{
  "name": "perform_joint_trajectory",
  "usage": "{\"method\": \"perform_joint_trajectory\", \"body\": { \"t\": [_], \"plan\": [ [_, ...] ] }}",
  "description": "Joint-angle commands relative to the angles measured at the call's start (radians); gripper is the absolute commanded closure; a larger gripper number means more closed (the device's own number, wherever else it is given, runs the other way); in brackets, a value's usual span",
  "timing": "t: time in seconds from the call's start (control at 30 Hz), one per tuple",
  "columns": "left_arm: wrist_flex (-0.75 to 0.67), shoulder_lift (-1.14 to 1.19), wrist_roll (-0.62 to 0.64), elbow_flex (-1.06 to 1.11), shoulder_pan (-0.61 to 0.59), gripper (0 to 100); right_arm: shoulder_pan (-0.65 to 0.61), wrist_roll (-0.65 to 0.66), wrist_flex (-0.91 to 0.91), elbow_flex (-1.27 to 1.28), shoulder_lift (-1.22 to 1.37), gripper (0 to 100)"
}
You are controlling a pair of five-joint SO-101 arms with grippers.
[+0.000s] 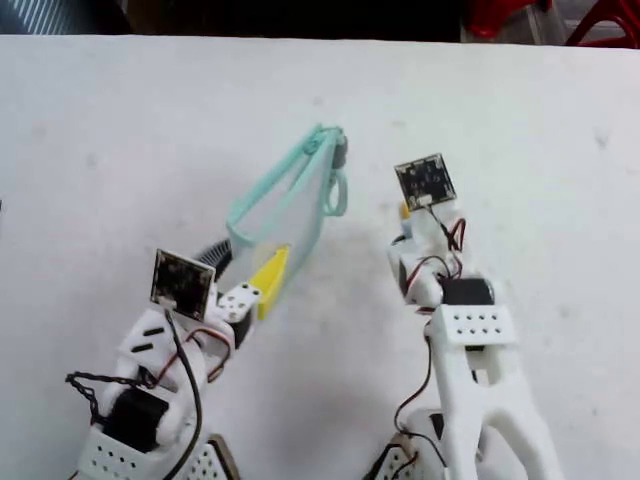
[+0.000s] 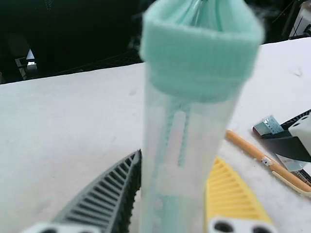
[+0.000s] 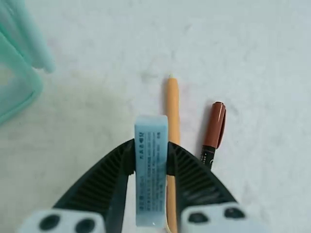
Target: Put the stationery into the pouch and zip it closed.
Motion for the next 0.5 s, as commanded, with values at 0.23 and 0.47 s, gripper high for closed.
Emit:
{"method": "perform_joint_trajectory", "body": {
  "t": [0.23,0.47],
  "plan": [
    [-0.011,-0.01,-0.008,-0.005,0.013,79,-0.002,0.008,-0.019,-0.005,-0.031,98.1],
    [-0.018,-0.01,-0.008,0.006,0.013,79,0.001,0.003,-0.019,-0.003,-0.039,98.1]
  ]
}}
